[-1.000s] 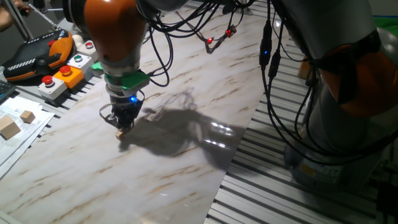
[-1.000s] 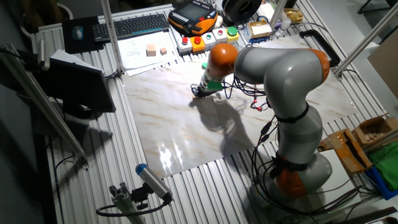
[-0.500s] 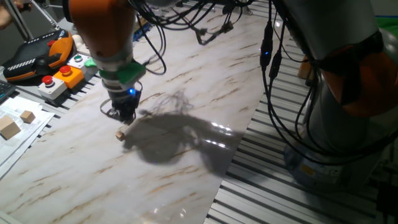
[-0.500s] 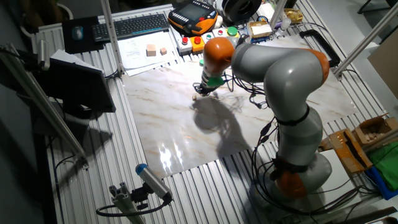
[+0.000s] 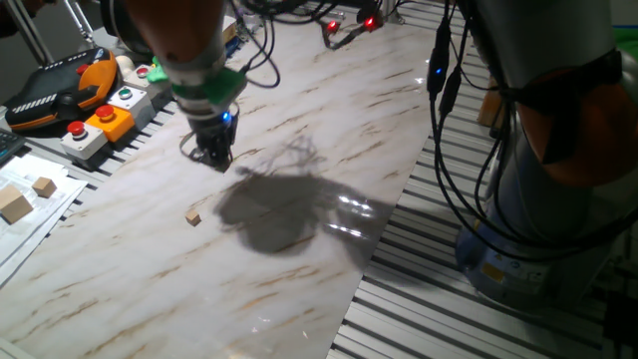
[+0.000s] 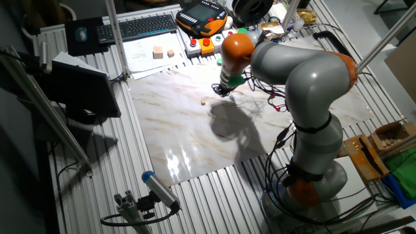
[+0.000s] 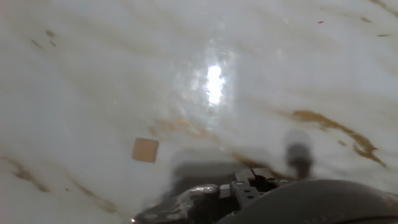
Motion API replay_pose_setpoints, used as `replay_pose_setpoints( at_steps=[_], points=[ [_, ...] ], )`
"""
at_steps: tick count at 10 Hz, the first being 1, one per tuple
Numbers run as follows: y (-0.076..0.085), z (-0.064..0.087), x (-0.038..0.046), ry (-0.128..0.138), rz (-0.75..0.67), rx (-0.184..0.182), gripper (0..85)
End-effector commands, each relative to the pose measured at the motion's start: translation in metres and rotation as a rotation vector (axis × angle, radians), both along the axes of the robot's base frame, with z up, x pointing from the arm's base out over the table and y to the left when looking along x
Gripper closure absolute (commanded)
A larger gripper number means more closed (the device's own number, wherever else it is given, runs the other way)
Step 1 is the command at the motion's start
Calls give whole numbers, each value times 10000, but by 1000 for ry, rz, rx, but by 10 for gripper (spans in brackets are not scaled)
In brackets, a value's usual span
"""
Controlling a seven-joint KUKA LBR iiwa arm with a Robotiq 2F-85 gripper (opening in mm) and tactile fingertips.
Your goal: Approach and touch the side of the small block
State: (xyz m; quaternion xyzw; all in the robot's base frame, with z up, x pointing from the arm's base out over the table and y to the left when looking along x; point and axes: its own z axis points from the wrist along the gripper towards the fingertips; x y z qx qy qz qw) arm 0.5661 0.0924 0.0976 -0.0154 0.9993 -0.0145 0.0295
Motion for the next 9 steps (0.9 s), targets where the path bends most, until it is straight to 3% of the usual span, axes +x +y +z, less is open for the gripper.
replay_pose_setpoints(
  at_steps=[1, 6, 9],
  points=[
    [-32, 35, -24, 4, 6, -3, 843],
    [1, 114, -83, 6, 18, -5, 843],
    [5, 108, -74, 6, 26, -5, 843]
  ],
)
